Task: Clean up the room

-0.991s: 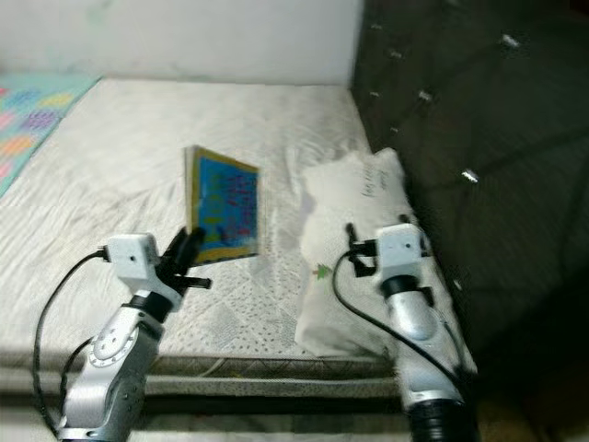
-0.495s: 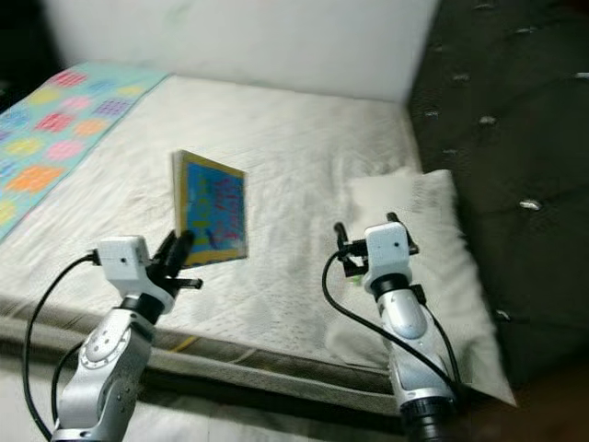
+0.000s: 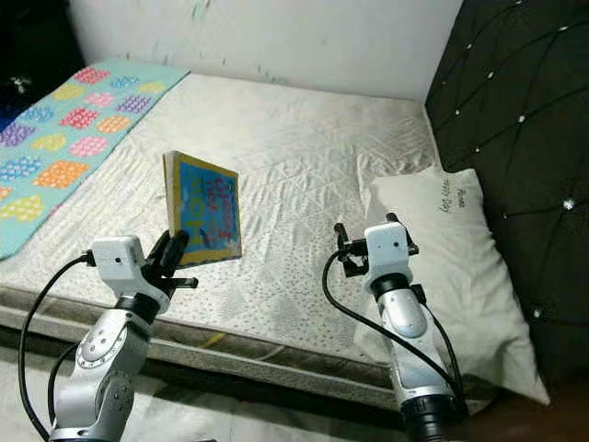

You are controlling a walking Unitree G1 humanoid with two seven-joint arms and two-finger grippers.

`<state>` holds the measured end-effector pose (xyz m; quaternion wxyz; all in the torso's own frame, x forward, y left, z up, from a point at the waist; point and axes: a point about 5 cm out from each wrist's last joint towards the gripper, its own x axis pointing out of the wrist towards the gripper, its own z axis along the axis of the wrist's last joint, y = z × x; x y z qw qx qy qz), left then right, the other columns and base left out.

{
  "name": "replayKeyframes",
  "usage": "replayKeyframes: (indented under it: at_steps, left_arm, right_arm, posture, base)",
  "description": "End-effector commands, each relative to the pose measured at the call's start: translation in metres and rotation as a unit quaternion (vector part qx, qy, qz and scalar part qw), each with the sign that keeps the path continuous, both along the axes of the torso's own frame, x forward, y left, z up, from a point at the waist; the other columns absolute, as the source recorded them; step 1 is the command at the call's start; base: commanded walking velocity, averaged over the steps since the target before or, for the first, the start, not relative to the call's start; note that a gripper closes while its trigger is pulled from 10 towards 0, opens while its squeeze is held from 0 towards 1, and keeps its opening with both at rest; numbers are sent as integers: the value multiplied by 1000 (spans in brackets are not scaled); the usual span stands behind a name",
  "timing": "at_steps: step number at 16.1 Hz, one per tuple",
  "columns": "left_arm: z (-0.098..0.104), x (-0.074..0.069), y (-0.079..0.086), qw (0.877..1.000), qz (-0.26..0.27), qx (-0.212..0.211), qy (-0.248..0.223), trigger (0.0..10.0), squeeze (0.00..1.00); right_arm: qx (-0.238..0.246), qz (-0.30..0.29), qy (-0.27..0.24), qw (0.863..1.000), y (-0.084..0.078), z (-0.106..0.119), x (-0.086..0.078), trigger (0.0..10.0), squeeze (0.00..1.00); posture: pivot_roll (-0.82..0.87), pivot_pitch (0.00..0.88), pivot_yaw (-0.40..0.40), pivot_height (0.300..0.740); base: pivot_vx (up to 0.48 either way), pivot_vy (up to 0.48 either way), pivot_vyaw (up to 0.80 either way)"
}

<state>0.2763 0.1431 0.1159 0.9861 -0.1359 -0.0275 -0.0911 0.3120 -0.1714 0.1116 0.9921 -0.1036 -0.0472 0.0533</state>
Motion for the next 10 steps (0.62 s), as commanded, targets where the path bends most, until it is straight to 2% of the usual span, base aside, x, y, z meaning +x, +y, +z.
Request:
replayKeyframes:
  at_steps: [1, 2, 8, 10]
  left_arm:
    - [9, 3, -1, 1000, -5, -2, -21, 10000, 0]
    - [9, 3, -1, 1000, -5, -2, -21, 10000, 0]
    - [12, 1, -2, 999, -18, -13, -34, 10000, 0]
    - [13, 0, -3, 999, -23, -16, -38, 10000, 0]
  right_arm:
    - [4, -2, -9, 1000, -1, 4, 2, 10000, 0]
    - [4, -2, -9, 1000, -1, 4, 2, 10000, 0]
    - [5, -4, -9, 1000, -1, 3, 1, 10000, 0]
    - [6, -4, -9, 1000, 0, 2, 1, 10000, 0]
  posture:
    - [-29, 25, -12, 740]
    - [-29, 25, -12, 740]
    - [-30, 32, -11, 740]
    - [-30, 33, -11, 740]
  base:
    - [0, 472, 0]
    - [0, 472, 0]
    - [0, 0, 0]
    - [279, 0, 0]
